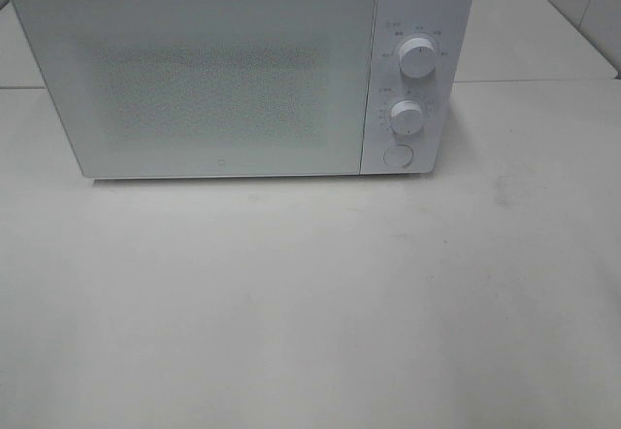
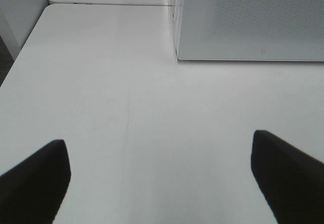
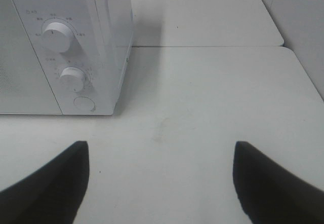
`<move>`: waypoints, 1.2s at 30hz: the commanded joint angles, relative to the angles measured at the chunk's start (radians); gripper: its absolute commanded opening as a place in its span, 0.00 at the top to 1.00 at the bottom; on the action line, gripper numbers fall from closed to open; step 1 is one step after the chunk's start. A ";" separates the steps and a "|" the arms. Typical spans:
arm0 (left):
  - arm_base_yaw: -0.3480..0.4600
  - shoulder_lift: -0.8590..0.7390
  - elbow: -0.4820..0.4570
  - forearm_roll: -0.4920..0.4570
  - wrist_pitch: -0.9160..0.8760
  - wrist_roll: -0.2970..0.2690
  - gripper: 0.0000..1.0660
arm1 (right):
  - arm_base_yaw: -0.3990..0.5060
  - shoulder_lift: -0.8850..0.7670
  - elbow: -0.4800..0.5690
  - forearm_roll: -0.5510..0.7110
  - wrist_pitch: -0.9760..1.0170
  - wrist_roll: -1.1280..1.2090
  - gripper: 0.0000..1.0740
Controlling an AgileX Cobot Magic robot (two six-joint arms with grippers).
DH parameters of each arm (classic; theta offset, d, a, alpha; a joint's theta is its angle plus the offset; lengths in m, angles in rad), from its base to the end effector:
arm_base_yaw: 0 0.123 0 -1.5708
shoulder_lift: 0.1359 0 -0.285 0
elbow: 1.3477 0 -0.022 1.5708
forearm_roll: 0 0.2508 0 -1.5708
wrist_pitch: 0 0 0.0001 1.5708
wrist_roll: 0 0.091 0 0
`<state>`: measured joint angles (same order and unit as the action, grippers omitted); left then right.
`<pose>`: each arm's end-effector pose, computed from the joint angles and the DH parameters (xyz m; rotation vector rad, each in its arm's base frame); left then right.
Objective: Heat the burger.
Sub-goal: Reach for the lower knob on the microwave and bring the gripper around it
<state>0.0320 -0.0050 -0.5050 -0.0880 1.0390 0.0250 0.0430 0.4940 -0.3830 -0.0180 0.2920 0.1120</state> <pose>-0.0053 -0.0071 0.2807 -0.0036 2.0102 -0.0684 0.1073 0.0041 0.2786 0.0524 1.8868 0.0893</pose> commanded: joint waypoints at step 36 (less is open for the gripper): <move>0.005 -0.025 0.000 -0.010 -0.008 -0.007 0.17 | 0.126 0.776 0.101 0.113 -1.009 -0.234 0.30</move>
<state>0.0320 -0.0050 -0.5050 -0.0880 1.0390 0.0250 0.1160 1.2350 -0.2870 0.0350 -0.6470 -0.0470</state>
